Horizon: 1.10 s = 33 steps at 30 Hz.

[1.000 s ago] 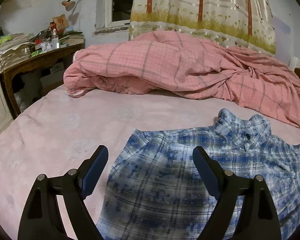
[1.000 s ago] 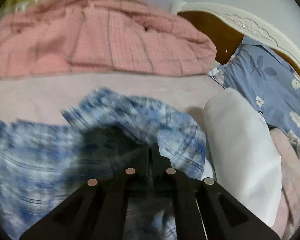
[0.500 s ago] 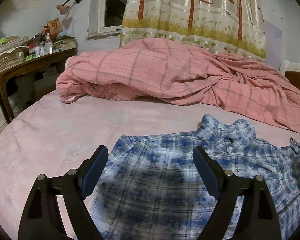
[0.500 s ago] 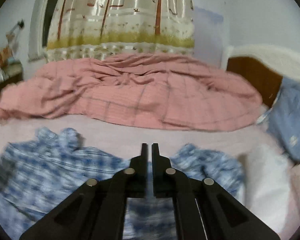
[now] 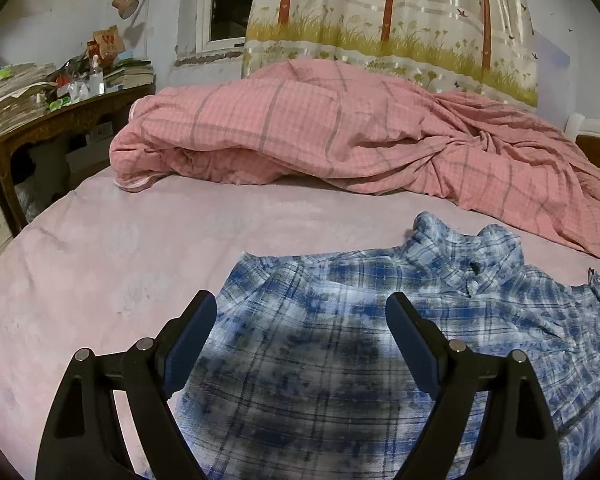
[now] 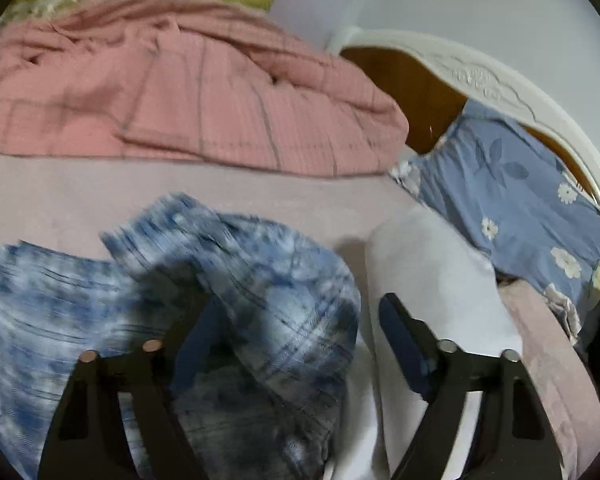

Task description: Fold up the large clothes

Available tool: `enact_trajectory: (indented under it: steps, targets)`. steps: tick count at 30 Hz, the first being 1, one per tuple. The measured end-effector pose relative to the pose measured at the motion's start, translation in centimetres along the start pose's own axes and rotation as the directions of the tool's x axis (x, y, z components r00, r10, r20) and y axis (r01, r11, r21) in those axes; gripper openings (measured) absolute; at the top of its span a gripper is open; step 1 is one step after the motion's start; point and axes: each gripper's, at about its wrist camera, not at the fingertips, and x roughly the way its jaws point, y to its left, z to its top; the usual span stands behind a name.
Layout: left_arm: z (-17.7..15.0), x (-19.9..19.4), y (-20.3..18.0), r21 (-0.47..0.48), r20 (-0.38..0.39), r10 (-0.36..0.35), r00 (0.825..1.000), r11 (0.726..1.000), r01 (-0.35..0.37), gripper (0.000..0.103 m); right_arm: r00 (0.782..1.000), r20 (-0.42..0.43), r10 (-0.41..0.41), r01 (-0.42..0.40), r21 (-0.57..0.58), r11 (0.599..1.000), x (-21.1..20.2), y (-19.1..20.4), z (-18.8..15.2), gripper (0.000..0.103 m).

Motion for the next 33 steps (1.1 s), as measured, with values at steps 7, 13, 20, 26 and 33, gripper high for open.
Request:
enact_trajectory:
  steps: [7, 13, 20, 26, 33]
  targets:
    - [-0.3, 0.3, -0.3, 0.012, -0.003, -0.005, 1.0, 1.0, 0.005, 0.086, 0.998, -0.052, 0.04, -0.041, -0.017, 0.999, 2.4, 0.9, -0.9, 0.015]
    - [-0.2, -0.1, -0.5, 0.016, 0.016, -0.007, 1.0, 1.0, 0.007, 0.085, 0.952, 0.0, 0.306, -0.299, 0.213, 0.93, 1.5, -2.8, -0.8, 0.0]
    - [-0.2, -0.2, -0.6, 0.023, 0.02, -0.005, 1.0, 1.0, 0.005, 0.084, 0.894, 0.096, 0.438, -0.444, 0.335, 0.831, -0.3, -5.2, -0.6, 0.0]
    - [-0.2, 0.0, -0.7, 0.03, 0.01, -0.012, 1.0, 0.999, 0.012, 0.084, 0.928, 0.058, 0.369, -0.372, 0.22, 0.902, 1.0, -2.7, 0.0, 0.052]
    - [-0.3, 0.7, -0.6, 0.031, -0.001, 0.006, 1.0, 0.999, -0.005, 0.084, 0.988, -0.038, 0.15, -0.151, -0.01, 0.989, 2.6, 1.7, 1.4, 0.05]
